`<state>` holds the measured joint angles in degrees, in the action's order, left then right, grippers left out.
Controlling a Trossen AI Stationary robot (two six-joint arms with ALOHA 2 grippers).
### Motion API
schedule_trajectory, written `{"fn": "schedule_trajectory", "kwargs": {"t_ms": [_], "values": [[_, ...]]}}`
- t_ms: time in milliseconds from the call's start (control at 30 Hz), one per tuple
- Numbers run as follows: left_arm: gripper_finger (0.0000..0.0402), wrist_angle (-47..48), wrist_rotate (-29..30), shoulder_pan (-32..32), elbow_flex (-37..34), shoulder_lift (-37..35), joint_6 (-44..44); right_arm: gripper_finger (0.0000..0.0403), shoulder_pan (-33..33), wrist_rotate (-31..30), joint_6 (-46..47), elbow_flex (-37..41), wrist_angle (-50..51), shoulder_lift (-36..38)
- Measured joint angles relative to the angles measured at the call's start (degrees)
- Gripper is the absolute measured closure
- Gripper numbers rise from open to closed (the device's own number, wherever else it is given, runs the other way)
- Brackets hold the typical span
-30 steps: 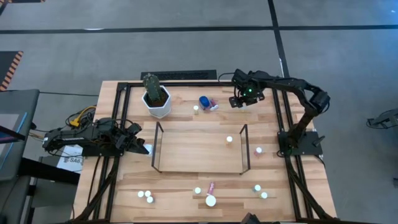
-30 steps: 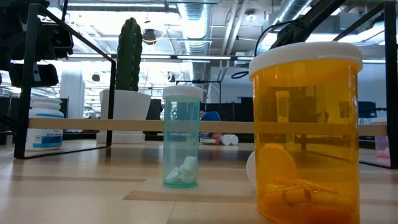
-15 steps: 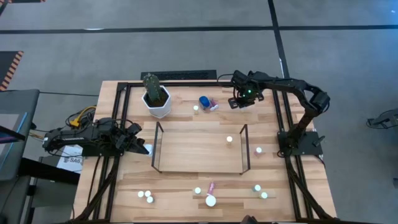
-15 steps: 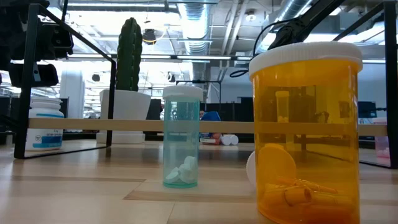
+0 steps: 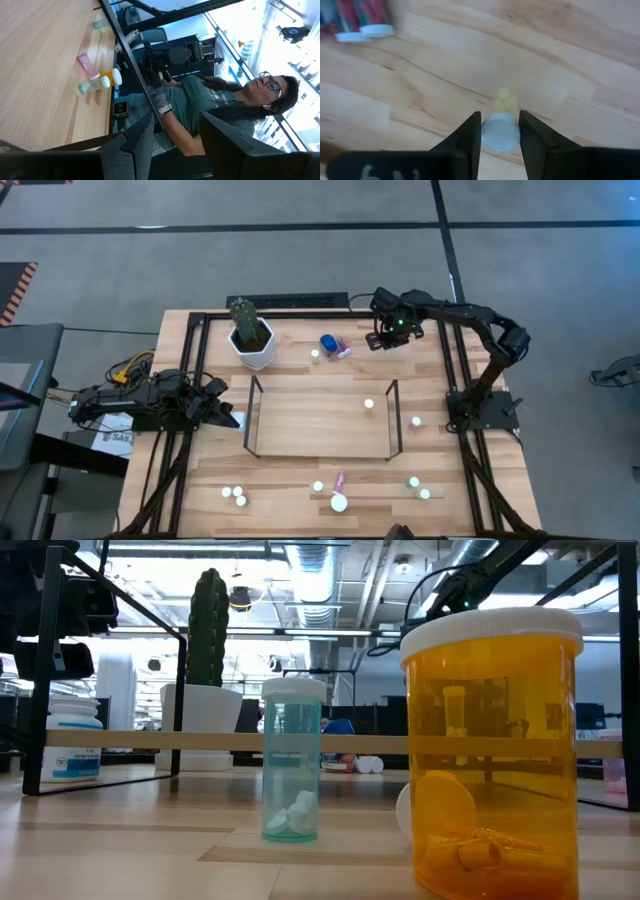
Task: Pick and place medicine bottles onto shelf by color
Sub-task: Put the orange pill bottle on the shelf
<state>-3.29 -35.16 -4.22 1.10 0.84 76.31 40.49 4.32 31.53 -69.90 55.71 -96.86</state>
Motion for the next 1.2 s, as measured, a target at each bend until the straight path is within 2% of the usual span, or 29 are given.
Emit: {"fn": "schedule_trajectory", "kwargs": {"t_ms": [200, 467, 667, 867, 1200], "values": [[0.0257, 0.02, 0.0, -0.01, 0.0, 0.02, 0.0, 0.0282, -1.33, -0.41, -0.06, -5.6, 4.1, 0.0], [0.0257, 0.02, 0.0, -0.01, 0.0, 0.0, 0.0, 0.0282, -8.31, -3.37, -2.06, -13.94, 9.95, 0.0], [0.0257, 0.0, 0.0, 0.01, 0.0, 0.0, 0.0, 0.0283, -15.56, -7.38, -2.22, -20.3, 15.1, 0.0], [0.0257, 0.01, 0.0, -0.01, 0.0, 0.01, 0.0, 0.0284, -23.45, -8.0, -3.44, -26.23, 20.28, 0.02], [0.0257, 0.01, 0.0, -0.01, 0.0, 0.0, 0.0, 0.0284, -40.2, -7.5, 7.36, -28.51, 28.18, 0.04]]}}
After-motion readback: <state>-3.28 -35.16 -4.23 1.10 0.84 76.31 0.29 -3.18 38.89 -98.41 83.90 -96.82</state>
